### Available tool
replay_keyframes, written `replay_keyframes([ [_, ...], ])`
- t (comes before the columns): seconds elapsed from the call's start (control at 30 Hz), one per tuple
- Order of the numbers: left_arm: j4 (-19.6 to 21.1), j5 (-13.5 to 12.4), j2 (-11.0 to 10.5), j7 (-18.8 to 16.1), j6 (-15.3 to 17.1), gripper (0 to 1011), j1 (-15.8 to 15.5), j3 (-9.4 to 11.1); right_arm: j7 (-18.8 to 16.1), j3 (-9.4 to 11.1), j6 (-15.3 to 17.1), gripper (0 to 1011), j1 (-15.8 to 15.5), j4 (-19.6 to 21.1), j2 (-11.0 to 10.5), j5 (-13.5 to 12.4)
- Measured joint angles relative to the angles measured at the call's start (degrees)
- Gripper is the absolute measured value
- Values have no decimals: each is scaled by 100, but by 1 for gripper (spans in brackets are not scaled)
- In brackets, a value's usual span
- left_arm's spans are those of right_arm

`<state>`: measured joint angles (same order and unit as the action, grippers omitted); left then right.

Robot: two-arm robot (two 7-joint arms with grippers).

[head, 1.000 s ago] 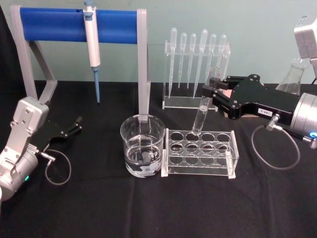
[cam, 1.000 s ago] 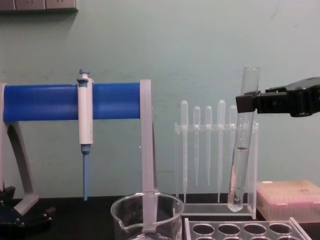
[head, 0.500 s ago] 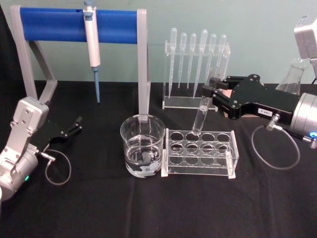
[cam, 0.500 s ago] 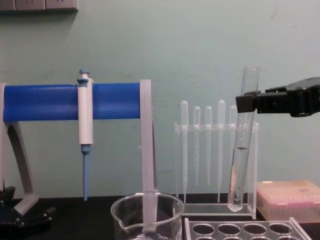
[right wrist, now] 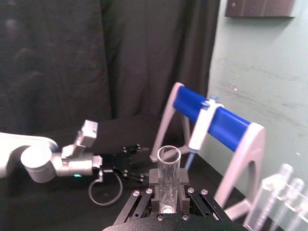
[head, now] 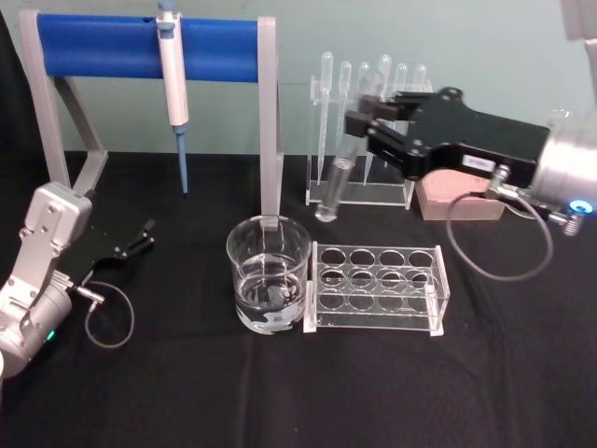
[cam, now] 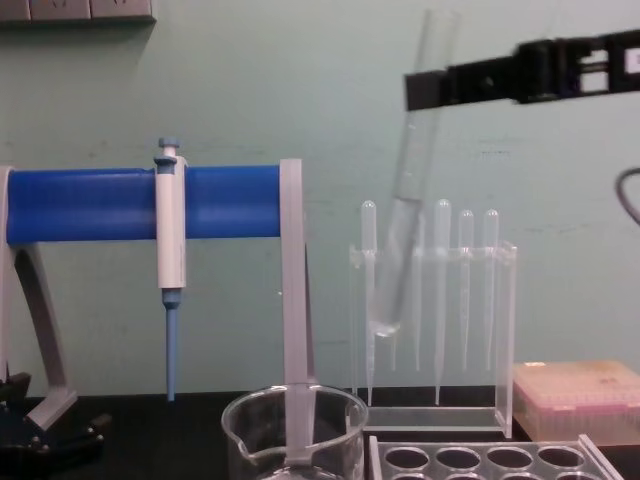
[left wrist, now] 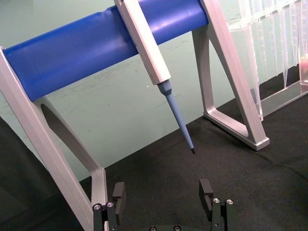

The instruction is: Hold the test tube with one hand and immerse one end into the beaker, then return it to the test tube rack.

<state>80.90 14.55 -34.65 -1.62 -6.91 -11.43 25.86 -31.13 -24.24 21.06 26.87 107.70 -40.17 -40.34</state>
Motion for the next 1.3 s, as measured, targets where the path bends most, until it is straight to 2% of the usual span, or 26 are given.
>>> replay_keyframes([
  [0.13, 0, 0, 0, 0, 0, 1000, 0, 0, -7, -279, 98, 222, 233, -141, 190, -24],
  [0.33, 0, 0, 0, 0, 0, 1000, 0, 0, -34, -634, 85, 222, 372, -459, 409, -9],
  [0.47, 0, 0, 0, 0, 0, 1000, 0, 0, -44, -949, -78, 222, 431, -681, 493, 176],
  [0.7, 0, 0, 0, 0, 0, 1000, 0, 0, -11, -1253, -413, 222, 436, -985, 645, 486],
  [0.9, 0, 0, 0, 0, 0, 1000, 0, 0, 72, -1361, -619, 222, 407, -1178, 806, 743],
  [1.3, 0, 0, 0, 0, 0, 1000, 0, 0, 226, -1394, -677, 222, 338, -1520, 1086, 1089],
])
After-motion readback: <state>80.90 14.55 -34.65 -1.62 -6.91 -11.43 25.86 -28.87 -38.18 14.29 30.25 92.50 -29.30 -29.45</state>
